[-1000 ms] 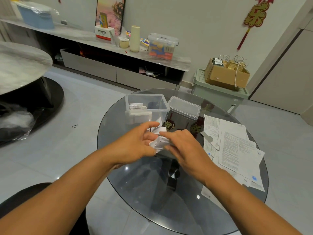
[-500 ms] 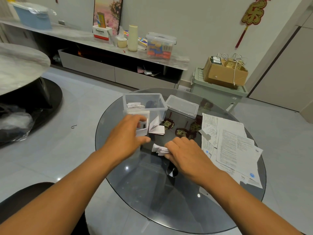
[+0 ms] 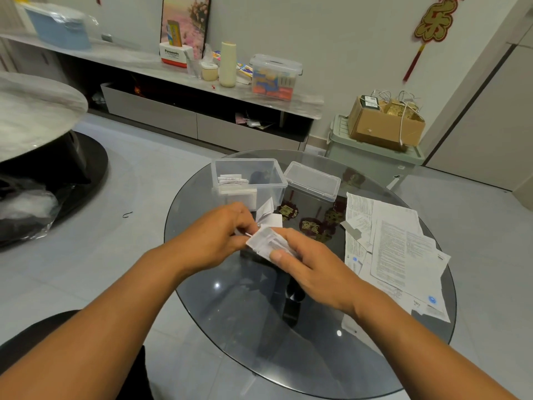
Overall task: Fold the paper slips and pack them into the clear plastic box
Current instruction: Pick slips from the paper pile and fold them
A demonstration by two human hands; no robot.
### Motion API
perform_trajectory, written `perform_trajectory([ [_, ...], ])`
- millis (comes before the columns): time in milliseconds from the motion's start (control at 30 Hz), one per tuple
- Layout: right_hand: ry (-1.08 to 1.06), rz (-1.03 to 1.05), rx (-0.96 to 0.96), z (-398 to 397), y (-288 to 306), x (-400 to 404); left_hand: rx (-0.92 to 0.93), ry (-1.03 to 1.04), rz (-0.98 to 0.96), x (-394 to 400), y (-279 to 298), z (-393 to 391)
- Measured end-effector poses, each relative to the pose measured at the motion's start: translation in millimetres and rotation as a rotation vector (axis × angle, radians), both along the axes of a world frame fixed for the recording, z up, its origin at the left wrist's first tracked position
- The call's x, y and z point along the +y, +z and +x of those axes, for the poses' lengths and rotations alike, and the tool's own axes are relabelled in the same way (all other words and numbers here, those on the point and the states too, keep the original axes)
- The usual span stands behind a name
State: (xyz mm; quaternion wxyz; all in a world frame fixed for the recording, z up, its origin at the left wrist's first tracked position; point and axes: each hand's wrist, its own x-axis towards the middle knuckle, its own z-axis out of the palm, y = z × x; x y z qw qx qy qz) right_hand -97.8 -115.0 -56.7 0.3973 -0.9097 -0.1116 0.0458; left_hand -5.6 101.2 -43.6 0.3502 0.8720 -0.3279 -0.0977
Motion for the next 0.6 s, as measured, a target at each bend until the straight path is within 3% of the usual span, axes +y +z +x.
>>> perform_trajectory([
  [300, 0.048, -0.373, -0.075, 0, -1, 3, 0.136, 0.044, -0.099, -12, -19, -4],
  [400, -0.025, -0.532, -0.110, 4, 1, 0, 0.067, 0.081, -0.002, -14, -19, -4],
  [500, -0.045, -0.696, -0.127, 5, -4, -2, 0.091, -0.036, 0.123, -15, -15, -11],
  [600, -0.060, -0.659, -0.109, 4, -10, -2, 0.123, -0.115, 0.220, -17, -8, -19],
])
